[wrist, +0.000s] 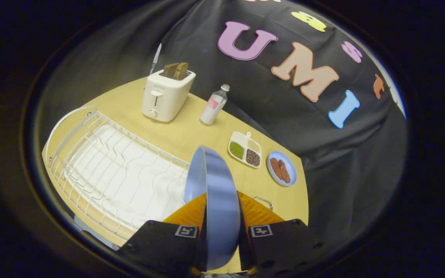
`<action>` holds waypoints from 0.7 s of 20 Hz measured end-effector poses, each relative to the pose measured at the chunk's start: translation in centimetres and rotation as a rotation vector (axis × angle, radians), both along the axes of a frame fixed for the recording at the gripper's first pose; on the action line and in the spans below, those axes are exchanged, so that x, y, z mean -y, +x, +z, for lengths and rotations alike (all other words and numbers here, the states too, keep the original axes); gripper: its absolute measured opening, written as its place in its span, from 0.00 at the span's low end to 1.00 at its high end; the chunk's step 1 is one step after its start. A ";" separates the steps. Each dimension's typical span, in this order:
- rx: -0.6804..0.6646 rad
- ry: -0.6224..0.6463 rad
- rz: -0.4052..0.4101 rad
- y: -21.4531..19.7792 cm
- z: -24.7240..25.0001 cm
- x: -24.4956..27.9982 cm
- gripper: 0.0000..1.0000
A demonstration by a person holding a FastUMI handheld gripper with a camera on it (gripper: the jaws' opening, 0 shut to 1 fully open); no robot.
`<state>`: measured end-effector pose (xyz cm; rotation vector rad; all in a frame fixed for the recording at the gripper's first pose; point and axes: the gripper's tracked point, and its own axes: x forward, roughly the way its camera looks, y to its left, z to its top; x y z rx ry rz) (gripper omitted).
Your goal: Take the plate from the dish rack, then take the spoon from the basket and place it into the plate.
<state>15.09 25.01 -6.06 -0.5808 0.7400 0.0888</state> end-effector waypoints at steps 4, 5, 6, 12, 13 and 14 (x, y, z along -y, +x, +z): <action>0.035 -0.047 0.048 0.2 0.4 -1.3 0.35; 0.050 -0.055 0.060 0.4 0.7 -1.7 0.35; 0.077 -0.069 0.070 0.6 1.3 -1.9 0.35; 0.121 -0.125 0.112 1.0 1.8 -2.6 0.33; 0.117 -0.114 0.106 1.1 1.8 -2.5 0.33; 0.111 -0.098 0.098 1.3 1.8 -2.5 0.32</action>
